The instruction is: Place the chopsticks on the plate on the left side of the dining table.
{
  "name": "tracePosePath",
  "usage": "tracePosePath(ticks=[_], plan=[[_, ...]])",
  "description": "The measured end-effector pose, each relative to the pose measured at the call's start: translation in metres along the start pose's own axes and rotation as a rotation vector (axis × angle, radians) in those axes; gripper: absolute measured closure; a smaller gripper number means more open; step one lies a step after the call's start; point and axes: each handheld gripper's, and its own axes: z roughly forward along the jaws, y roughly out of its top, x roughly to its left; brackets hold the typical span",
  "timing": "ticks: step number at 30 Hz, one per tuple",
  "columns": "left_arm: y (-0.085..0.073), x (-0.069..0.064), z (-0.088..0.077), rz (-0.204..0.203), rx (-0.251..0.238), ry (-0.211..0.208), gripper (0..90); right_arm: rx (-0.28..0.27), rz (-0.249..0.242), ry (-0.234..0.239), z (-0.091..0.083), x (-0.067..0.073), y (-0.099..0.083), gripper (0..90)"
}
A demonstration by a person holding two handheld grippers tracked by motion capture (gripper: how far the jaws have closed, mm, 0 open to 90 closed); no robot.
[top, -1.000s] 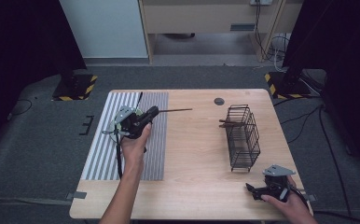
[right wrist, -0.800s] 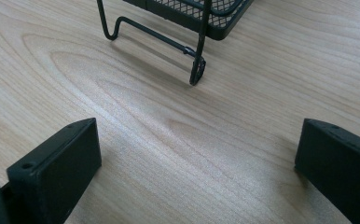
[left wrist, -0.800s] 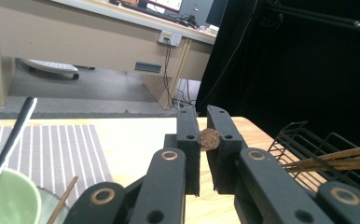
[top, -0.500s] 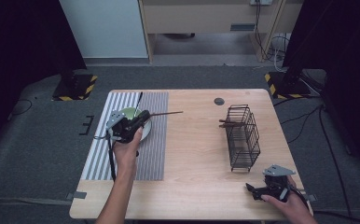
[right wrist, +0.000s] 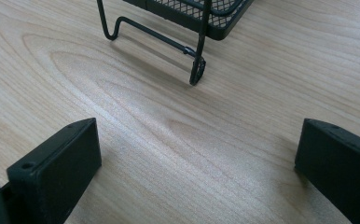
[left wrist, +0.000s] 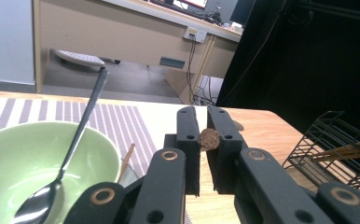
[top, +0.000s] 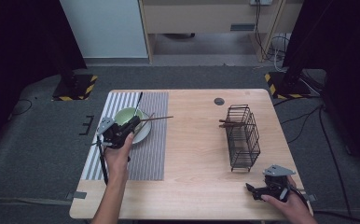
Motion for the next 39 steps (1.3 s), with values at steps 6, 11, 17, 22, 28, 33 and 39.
tracePosePath(ticks=[6,11,17,22,28,33,39], plan=[[-0.004,0.009,-0.006,-0.006,0.004,0.021,83.6,0.0,0.0,0.0,0.0,0.0,0.0,0.4],[-0.006,0.012,-0.008,-0.009,0.007,0.026,83.6,0.0,-0.001,0.0,0.0,0.0,0.0,0.4],[-0.007,0.013,-0.009,0.002,0.012,0.035,83.6,0.0,-0.002,0.0,0.0,0.0,0.0,0.4],[-0.01,0.017,-0.013,0.013,0.024,0.044,83.6,0.0,-0.002,0.0,0.0,0.0,0.0,0.4],[-0.016,0.02,-0.019,0.016,0.039,0.046,83.5,0.0,-0.001,0.0,0.0,0.0,0.0,0.4],[-0.023,0.021,-0.026,0.026,0.072,0.042,83.4,0.0,-0.001,0.0,0.0,0.0,0.0,0.3],[-0.032,0.021,-0.033,0.043,0.122,0.038,83.2,0.0,0.001,0.0,0.0,0.0,0.0,0.4]])
